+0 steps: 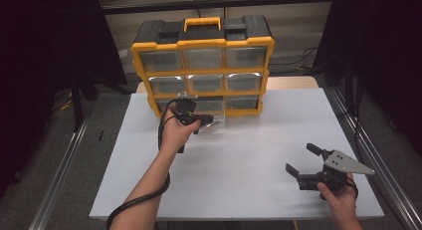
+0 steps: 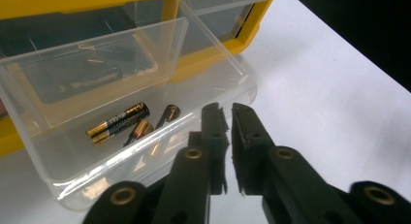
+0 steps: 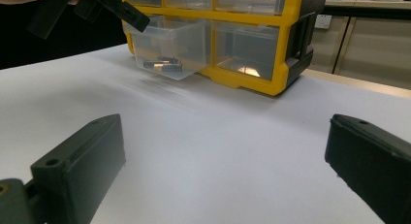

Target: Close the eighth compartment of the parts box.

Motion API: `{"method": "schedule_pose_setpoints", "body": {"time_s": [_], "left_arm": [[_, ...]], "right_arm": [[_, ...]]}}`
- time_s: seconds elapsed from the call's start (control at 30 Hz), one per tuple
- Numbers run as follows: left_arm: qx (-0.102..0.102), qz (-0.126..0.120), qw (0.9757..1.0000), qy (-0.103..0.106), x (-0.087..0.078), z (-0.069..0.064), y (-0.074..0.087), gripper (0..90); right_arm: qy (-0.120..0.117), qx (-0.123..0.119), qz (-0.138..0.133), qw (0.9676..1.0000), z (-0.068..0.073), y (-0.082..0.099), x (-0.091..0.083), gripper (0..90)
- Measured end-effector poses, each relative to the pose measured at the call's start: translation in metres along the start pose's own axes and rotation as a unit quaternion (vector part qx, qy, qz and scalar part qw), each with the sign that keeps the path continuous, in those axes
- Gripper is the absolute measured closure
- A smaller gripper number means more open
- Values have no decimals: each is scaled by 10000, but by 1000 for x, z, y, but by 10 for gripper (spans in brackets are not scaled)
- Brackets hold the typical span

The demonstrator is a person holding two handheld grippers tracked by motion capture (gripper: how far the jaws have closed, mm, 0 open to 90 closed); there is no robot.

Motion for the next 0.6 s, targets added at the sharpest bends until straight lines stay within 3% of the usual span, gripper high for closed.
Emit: {"method": "schedule_pose_setpoints", "body": {"time_s": [0.6], "left_arm": [[206, 141, 9995, -167, 4, 6, 7, 900]], "right_arm": [[5, -26, -1, 10000, 0, 0, 0, 2]]}}
Point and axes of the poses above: each handheld gripper's, and its own axes: x roughly forward along the jaws, y roughly out of its underside, z roughly to its left, the point moved 7 cm from there along x, roughly forward along the jaws, and after that the axes turned 3 degrees about y, right-handed, at the moved point
